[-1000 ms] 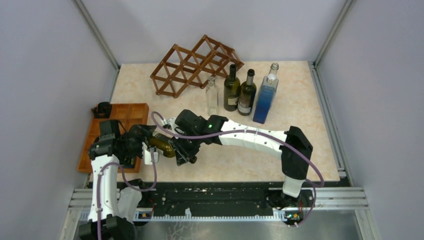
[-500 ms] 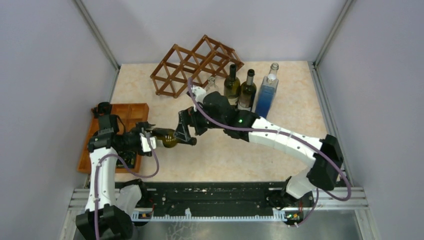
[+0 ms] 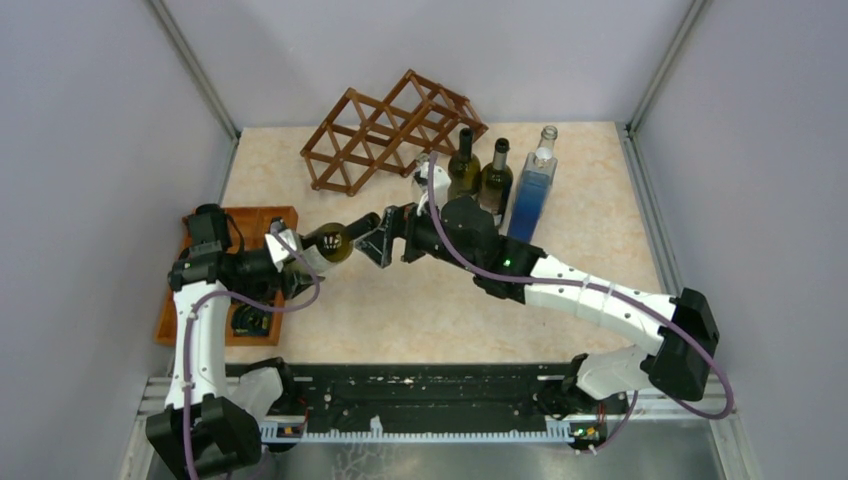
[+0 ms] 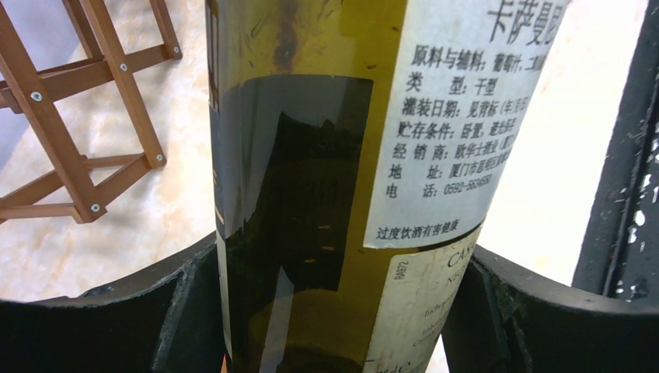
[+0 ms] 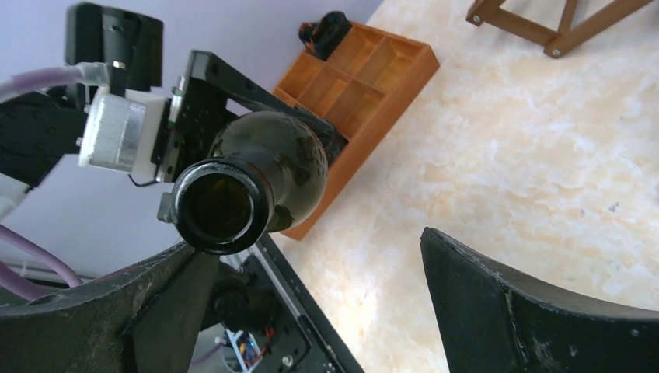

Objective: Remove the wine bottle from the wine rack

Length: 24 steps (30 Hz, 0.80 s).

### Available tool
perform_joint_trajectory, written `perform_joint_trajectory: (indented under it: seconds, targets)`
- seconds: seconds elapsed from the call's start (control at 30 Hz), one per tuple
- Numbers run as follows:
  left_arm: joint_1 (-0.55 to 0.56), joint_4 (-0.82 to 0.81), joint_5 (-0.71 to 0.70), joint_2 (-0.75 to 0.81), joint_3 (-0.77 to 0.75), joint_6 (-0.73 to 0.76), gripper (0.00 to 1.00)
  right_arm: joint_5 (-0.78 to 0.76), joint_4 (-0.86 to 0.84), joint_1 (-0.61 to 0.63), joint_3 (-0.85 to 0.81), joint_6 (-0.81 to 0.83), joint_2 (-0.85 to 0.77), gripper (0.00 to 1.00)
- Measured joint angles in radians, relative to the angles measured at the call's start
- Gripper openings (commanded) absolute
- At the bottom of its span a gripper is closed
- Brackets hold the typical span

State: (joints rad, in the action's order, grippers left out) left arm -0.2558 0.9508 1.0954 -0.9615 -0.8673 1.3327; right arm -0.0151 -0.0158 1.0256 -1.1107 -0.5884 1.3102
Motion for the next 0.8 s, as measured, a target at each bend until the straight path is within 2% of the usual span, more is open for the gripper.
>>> perform_joint_trajectory:
  seconds: [0.2,0.5,0.8]
  targets:
    - [0.000,-0.006,0.026,0.000,0.000,-0.079,0.00,-0.011,-0.069,0.008,-0.020,-0.010,0.031,0.98]
    - [0.000,-0.005,0.039,0.000,0.000,-0.116,0.00,-0.039,-0.126,0.046,-0.132,-0.005,0.152,0.95]
    - [0.001,-0.005,0.063,0.000,-0.001,-0.163,0.00,-0.071,-0.179,0.053,-0.193,0.002,0.212,0.78]
